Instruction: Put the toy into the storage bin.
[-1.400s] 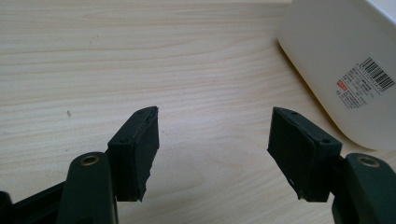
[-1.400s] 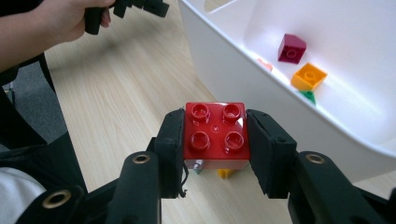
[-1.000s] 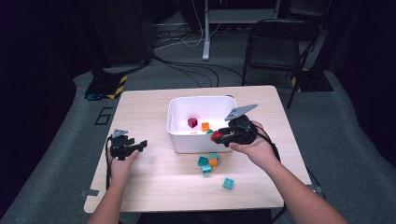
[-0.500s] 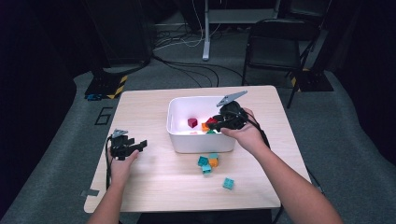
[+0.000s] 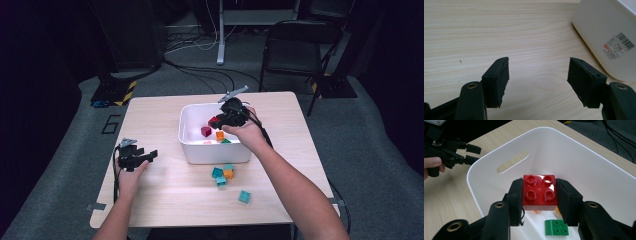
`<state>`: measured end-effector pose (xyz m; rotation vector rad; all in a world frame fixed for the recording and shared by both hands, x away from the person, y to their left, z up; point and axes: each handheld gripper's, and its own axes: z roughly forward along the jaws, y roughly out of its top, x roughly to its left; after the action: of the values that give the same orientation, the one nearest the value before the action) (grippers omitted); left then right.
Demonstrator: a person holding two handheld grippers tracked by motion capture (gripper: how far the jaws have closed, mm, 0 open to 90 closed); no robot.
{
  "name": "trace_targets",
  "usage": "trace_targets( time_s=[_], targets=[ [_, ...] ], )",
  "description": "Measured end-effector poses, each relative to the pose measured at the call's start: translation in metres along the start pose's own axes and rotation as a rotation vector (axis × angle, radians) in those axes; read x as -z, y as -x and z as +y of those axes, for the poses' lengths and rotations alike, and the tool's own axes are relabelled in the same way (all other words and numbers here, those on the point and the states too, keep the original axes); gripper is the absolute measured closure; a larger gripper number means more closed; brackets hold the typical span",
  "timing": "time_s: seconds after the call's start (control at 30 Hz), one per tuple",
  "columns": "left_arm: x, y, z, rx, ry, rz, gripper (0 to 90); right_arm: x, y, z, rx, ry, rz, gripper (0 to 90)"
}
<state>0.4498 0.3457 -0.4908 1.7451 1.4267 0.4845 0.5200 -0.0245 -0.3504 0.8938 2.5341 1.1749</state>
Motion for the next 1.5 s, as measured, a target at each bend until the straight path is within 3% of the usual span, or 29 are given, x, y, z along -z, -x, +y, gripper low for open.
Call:
trace_targets(
  time_s=[0.17, 0.47, 0.67, 0.93, 1.27, 1.5],
  targets=[
    [0.000, 0.000, 0.000, 0.000, -0.003, -0.001, 33.3, -0.013, 0.003, 0.005, -0.034, -0.014, -0.005, 58.5],
    [-0.001, 0.000, 0.000, 0.001, 0.002, -0.001, 33.3, -0.035, 0.007, 0.011, -0.041, -0.050, -0.016, 58.4],
    [0.000, -0.001, 0.000, 0.005, -0.002, -0.003, 33.3, -0.038, 0.006, 0.010, -0.046, -0.063, -0.020, 56.1],
    [0.000, -0.001, 0.000, 0.006, -0.002, -0.002, 33.3, -0.016, -0.004, 0.004, 0.001, -0.032, -0.025, 55.1],
    [0.000, 0.001, 0.000, -0.002, -0.004, 0.000, 33.3, 0.026, -0.023, -0.017, 0.036, 0.042, 0.013, 54.5],
    [-0.001, 0.001, 0.000, -0.006, -0.006, 0.002, 33.3, 0.051, -0.039, -0.032, 0.058, 0.053, 0.031, 54.5]
  ],
)
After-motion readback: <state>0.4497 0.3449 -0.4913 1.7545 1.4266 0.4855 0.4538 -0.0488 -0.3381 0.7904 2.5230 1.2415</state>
